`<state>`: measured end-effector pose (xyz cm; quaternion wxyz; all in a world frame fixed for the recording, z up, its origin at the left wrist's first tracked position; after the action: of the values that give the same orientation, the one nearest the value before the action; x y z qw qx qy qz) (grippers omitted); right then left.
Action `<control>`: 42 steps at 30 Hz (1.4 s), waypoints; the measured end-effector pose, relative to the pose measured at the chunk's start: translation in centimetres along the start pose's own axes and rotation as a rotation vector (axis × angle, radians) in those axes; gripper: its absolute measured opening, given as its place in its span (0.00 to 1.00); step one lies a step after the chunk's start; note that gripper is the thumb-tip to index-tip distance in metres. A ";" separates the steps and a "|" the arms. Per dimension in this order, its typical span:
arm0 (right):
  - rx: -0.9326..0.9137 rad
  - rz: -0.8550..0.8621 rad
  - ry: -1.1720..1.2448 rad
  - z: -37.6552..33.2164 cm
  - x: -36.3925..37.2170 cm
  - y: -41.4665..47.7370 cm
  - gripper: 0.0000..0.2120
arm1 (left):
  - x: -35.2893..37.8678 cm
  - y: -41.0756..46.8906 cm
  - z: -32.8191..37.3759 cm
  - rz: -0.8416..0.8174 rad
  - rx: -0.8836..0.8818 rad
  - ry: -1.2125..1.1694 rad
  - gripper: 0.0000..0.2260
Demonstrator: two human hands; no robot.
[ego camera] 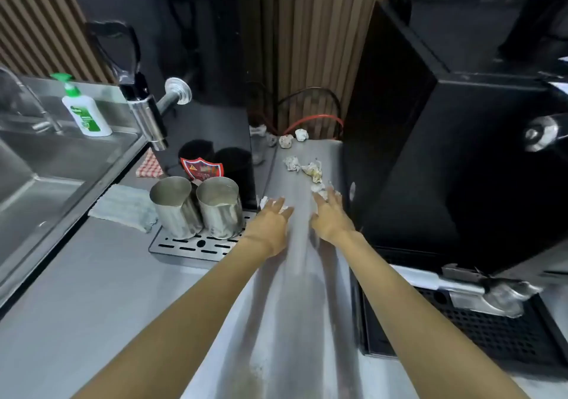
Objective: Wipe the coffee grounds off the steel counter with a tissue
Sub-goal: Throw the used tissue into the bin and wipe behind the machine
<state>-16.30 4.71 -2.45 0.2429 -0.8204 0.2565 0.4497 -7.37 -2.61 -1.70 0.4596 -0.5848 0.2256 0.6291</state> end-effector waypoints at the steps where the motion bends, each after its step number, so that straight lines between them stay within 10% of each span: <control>1: 0.009 0.023 -0.043 0.3 -0.1 0.7 0.28 | 0.0 0.5 0.0 0.022 -0.014 0.061 0.28; 11: -0.010 0.081 -0.308 2.4 0.3 4.8 0.22 | 0.6 4.7 -0.2 0.160 -0.030 0.455 0.17; 20: -0.007 0.234 -0.103 0.1 -1.1 -0.3 0.21 | -0.8 4.4 -0.1 -0.002 -0.069 -0.082 0.13; 35: 0.177 0.232 0.316 9.1 -6.6 -30.7 0.15 | 4.7 -11.1 18.8 -0.717 0.399 -0.017 0.07; 42: 0.326 0.410 0.399 19.6 -10.3 -49.0 0.17 | 7.5 -23.0 35.1 -0.600 0.668 0.016 0.05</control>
<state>-1.74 55.92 5.28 0.2205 -0.7738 0.5275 0.2727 -5.76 39.51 4.55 0.7836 -0.4487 0.2404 0.3562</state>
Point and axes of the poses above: each hand's wrist, its own y-axis towards the middle knuckle, its own x-axis out of the palm, z = x × y, the point moved 8 cm from there along y, towards the middle knuckle, and after that the axes turned 10 degrees about -x, right-handed, at the moved point
